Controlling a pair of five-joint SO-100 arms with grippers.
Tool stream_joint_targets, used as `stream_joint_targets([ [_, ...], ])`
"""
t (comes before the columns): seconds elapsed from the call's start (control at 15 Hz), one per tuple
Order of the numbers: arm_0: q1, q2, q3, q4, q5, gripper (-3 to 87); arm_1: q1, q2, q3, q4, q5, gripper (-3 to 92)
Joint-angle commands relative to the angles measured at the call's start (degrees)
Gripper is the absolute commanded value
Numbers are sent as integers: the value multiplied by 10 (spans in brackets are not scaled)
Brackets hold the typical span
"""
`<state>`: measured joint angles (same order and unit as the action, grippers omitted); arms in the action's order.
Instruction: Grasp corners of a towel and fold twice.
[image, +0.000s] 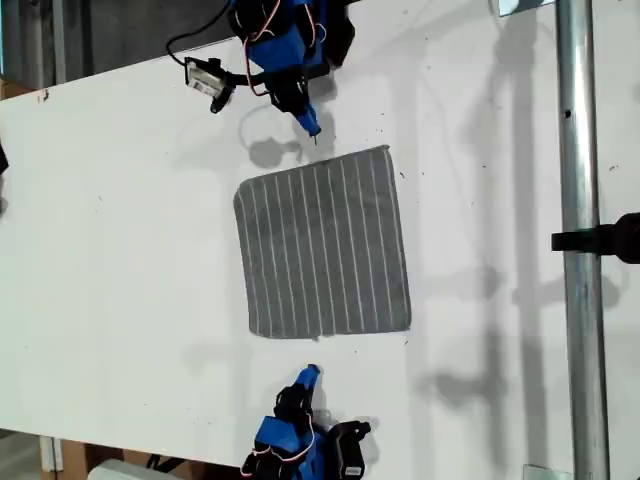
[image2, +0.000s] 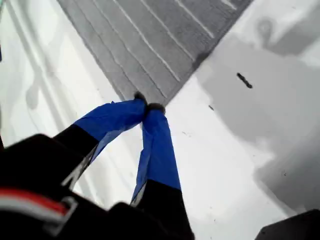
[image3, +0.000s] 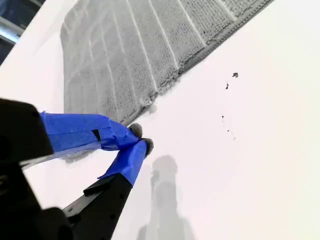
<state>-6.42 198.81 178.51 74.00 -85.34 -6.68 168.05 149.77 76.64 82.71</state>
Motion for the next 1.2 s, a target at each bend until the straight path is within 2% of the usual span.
stream_joint_targets([
  [0.0, -11, 4, 3, 1, 1, -16, -56, -362, -293, 3, -65, -2],
  [0.07, -11, 4, 3, 1, 1, -16, -88, -471, -391, 29, -114, -2],
  [0.13, -11, 4, 3, 1, -1, -16, -117, -577, -489, 95, -138, -2],
  [0.2, -11, 4, 3, 1, -2, -16, -146, -643, -548, 116, -159, -2],
  [0.33, -11, 4, 3, 1, -4, -16, -177, -666, -561, 104, -161, 13],
  [0.4, -11, 4, 3, 1, -2, -16, -173, -650, -558, 116, -156, 116],
  [0.47, -11, 4, 3, 1, -1, -16, -166, -629, -557, 117, -161, 269],
  [0.53, -11, 4, 3, 1, -1, -16, -161, -619, -555, 113, -178, 380],
  [0.73, -11, 4, 3, 2, 2, -16, -142, -606, -481, 86, -182, 370],
  [1.0, -8, 4, 3, 2, 4, -16, -169, -700, -349, -54, -163, 363],
  [1.13, -9, 4, 3, 2, 5, -16, -173, -737, -352, -75, -161, 355],
])
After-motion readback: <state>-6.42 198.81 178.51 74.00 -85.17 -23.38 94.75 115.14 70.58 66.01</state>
